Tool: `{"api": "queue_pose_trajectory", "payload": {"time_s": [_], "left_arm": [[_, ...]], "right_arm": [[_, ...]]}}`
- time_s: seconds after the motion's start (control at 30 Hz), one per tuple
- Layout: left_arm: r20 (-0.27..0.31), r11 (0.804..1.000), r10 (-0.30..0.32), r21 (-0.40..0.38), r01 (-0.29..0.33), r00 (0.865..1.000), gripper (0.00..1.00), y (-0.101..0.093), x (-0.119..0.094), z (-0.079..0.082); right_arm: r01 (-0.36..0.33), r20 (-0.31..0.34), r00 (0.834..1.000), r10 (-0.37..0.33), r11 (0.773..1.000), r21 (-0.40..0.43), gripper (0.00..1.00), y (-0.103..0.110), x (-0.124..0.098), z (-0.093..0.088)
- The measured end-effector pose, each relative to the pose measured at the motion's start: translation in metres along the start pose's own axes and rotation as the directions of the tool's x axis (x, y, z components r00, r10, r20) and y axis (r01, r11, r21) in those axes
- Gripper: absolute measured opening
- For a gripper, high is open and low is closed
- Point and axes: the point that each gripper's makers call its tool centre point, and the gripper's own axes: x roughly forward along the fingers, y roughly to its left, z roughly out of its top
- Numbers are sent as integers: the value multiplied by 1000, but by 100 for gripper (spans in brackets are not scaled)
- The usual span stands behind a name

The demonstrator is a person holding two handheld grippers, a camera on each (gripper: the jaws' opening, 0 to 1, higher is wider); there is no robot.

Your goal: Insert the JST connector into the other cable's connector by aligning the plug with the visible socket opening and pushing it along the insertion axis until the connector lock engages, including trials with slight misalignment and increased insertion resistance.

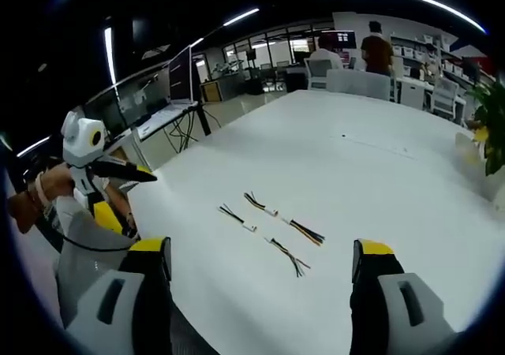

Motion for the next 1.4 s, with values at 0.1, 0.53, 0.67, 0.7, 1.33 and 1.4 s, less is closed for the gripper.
{"api": "queue_pose_trajectory", "payload": {"time_s": [0.1, 0.53, 0.67, 0.7, 1.33, 1.4], "left_arm": [[-24, 998, 36, 54, -34, 999, 95, 7, 3, 1], [22, 994, 48, 99, -50, 999, 94, 17, 16, 30], [29, 991, 49, 123, -52, 998, 93, 20, 22, 37], [28, 990, 46, 132, -49, 999, 93, 20, 24, 38], [90, 980, -27, 200, 8, 996, 86, 13, 49, 55], [81, 977, -26, 215, 9, 996, 86, 12, 53, 54]], "right_arm": [[6, -2, 1000, -6, 1000, 0, 93, -2, -1, 0], [26, -12, 1000, -26, 1000, 1, 93, -7, -2, -2], [38, -4, 999, -38, 999, -11, 92, -11, -2, 1], [44, -3, 999, -44, 999, -14, 92, -13, -2, 2], [77, 14, 997, -76, 995, -59, 86, -24, 6, 8], [70, 16, 997, -70, 995, -65, 86, -23, 8, 11]]}}
